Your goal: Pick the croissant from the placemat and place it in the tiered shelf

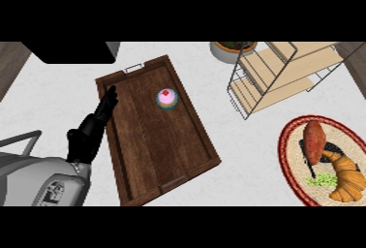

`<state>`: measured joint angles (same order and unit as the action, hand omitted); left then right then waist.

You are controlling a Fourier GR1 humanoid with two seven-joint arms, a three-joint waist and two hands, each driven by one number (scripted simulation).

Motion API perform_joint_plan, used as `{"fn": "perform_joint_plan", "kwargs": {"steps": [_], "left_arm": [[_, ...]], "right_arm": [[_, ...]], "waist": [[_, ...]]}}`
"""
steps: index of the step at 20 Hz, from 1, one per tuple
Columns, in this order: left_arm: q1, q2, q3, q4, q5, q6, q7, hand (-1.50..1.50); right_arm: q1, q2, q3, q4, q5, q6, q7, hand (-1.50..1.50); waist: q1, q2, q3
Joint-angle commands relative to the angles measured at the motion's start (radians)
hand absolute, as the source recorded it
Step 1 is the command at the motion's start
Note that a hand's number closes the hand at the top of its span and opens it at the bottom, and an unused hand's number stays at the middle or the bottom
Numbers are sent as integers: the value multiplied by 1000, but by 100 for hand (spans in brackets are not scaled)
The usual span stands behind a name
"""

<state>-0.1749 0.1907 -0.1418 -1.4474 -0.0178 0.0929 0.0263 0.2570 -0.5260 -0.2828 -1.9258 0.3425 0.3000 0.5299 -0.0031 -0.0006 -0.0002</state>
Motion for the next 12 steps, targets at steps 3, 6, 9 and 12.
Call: {"fn": "perform_joint_plan", "kwargs": {"steps": [3,6,9,12], "left_arm": [[-14,-7,58,63,-13,-32,-55,0],[35,-33,43,45,-33,-41,-76,0],[41,-30,47,-31,-41,-53,-10,0],[37,-55,37,-17,-66,-29,-11,0]], "right_arm": [[-58,90,32,49,112,-14,8,-150],[-36,79,-16,53,106,64,-24,-150],[-101,72,-27,82,133,92,-7,-150],[-47,112,-13,184,220,12,-134,-150]], "waist": [[1,1,0],[0,0,0],[3,0,0],[3,0,1]]}}
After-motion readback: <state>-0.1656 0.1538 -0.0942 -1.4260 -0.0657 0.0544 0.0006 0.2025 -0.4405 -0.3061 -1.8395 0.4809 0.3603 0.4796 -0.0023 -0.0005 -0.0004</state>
